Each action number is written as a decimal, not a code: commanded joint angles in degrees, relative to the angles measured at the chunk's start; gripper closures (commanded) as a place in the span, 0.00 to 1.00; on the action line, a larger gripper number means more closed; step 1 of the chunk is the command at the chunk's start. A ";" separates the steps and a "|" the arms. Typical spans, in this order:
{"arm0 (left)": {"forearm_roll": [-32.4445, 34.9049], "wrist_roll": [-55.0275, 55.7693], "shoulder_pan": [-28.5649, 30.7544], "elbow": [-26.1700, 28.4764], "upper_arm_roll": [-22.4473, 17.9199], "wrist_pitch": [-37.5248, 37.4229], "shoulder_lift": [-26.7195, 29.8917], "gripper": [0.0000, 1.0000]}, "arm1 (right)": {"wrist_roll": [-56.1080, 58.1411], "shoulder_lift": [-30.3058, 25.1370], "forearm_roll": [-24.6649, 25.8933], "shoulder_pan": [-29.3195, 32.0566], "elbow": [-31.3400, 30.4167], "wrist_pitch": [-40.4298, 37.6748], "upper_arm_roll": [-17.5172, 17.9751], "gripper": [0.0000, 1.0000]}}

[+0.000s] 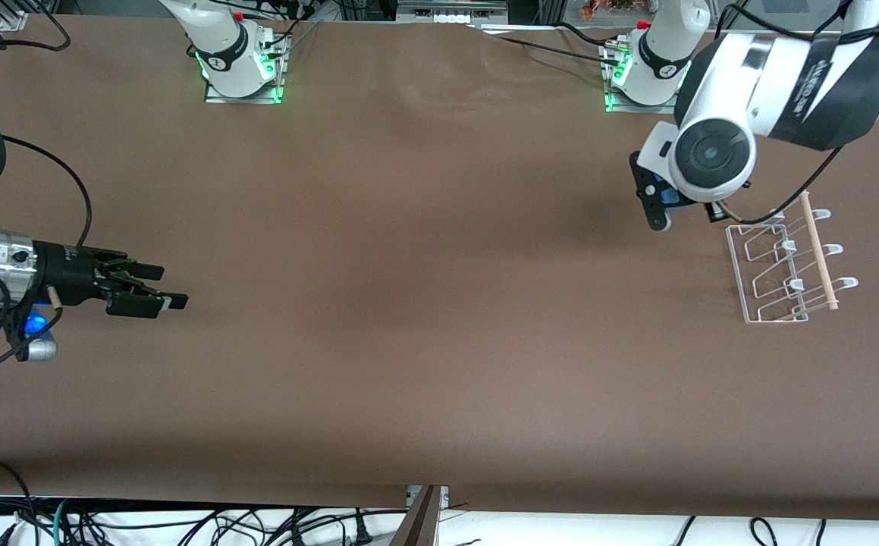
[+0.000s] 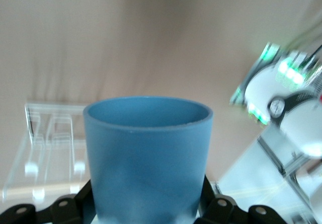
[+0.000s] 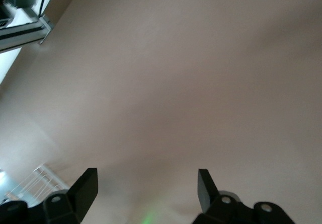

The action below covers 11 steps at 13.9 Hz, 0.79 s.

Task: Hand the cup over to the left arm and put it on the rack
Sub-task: 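Carry the cup with the left gripper over the wire rack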

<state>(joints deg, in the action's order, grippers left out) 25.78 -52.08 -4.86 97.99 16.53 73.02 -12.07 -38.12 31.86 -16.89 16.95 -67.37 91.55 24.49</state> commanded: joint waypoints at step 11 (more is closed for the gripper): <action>37.48 21.04 -0.95 19.14 1.05 -5.28 -7.72 1.00 | 19.81 -21.74 11.70 -9.10 -20.93 1.86 -14.35 0.02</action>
<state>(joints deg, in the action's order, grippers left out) 59.38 -32.61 -6.37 111.04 17.39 64.88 -22.81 -22.50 17.28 -5.98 12.82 -79.31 90.70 16.11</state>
